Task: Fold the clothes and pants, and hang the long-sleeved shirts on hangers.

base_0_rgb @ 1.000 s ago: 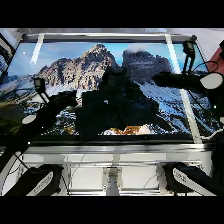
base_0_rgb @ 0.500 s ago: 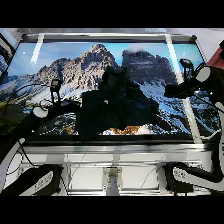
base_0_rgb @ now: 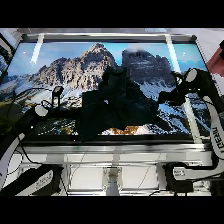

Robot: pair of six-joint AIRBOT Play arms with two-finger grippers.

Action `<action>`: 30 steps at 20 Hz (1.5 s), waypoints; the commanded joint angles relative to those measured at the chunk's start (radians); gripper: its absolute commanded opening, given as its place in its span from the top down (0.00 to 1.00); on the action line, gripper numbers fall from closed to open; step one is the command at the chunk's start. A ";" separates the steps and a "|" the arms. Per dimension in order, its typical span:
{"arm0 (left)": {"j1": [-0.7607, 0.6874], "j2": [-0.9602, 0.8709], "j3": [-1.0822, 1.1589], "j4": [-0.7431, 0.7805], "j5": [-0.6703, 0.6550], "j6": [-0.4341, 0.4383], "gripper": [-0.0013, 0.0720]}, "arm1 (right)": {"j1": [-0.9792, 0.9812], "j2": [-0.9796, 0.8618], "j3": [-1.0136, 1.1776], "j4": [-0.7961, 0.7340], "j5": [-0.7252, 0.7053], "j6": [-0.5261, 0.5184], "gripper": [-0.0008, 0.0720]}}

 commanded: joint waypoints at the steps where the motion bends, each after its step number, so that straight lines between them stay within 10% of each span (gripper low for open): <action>1: 0.002 -0.002 0.001 0.018 -0.112 -0.016 0.38 | 0.024 -0.081 0.000 0.079 -0.036 -0.032 0.07; 12: 0.003 -0.002 0.001 0.019 -0.240 -0.016 0.30 | 0.057 -0.159 -0.004 -0.011 -0.170 0.006 0.16; 18: 0.002 -0.002 0.001 0.020 -0.349 -0.010 0.30 | 0.058 -0.159 -0.004 0.021 -0.190 -0.013 0.95; 21: 0.002 -0.002 0.001 0.008 -0.486 -0.010 0.30 | 0.057 -0.159 -0.003 0.028 -0.196 -0.013 0.96; 23: 0.002 -0.002 0.001 -0.004 -0.608 -0.018 0.10 | 0.057 -0.159 -0.003 0.028 -0.196 -0.013 0.96; 30: -0.008 -0.003 -0.029 -0.123 -0.666 -0.062 0.15 | 0.058 -0.159 -0.003 0.039 -0.196 -0.013 0.96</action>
